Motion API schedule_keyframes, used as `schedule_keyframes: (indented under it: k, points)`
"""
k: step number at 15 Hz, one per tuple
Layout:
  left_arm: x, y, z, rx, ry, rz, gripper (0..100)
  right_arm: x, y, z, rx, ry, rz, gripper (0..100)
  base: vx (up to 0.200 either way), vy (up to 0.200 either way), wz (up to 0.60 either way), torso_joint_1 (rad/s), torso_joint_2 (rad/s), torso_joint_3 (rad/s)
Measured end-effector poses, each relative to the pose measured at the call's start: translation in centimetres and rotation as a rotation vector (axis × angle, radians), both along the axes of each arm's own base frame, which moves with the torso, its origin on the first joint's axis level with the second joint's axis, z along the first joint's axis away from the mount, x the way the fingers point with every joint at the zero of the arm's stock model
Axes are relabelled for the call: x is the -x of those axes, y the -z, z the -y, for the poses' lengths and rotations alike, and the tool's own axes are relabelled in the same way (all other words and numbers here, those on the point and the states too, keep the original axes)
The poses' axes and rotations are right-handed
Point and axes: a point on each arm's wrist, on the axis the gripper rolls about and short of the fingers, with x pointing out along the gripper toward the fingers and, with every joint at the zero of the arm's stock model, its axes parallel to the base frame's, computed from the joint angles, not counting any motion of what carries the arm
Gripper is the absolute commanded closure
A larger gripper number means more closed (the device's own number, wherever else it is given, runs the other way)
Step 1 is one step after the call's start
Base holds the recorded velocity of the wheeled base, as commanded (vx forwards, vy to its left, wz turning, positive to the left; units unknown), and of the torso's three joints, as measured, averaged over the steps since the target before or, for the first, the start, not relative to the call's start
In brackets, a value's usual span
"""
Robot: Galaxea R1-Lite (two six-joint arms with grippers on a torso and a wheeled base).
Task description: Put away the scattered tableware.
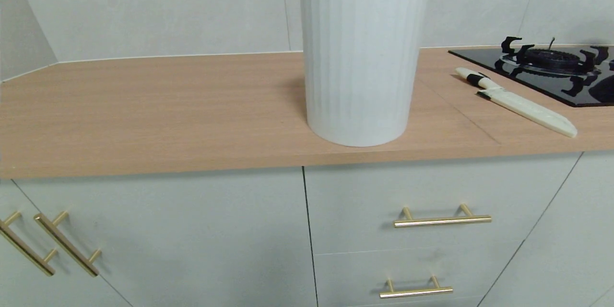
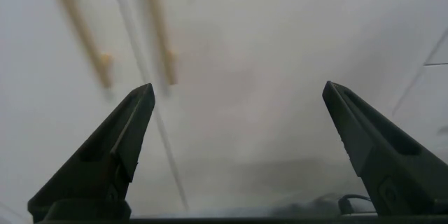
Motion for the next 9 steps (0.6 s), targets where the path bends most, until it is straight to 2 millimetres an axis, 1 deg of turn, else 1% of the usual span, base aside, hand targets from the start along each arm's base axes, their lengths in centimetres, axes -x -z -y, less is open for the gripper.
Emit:
schedule_keyframes:
  k: [6,9]
  points:
    - [0.0,0.0,0.0,0.0,0.0,0.0,0,0.0,0.0,0.0,0.0,0.001,0.0,0,0.0,0.0,0.0,0.0,0.0,0.0]
    - [0.0,0.0,0.0,0.003,-0.001,0.0,0,0.0,0.0,0.0,0.0,0.0,0.0,0,0.2,0.0,0.0,-0.006,0.0,0.009]
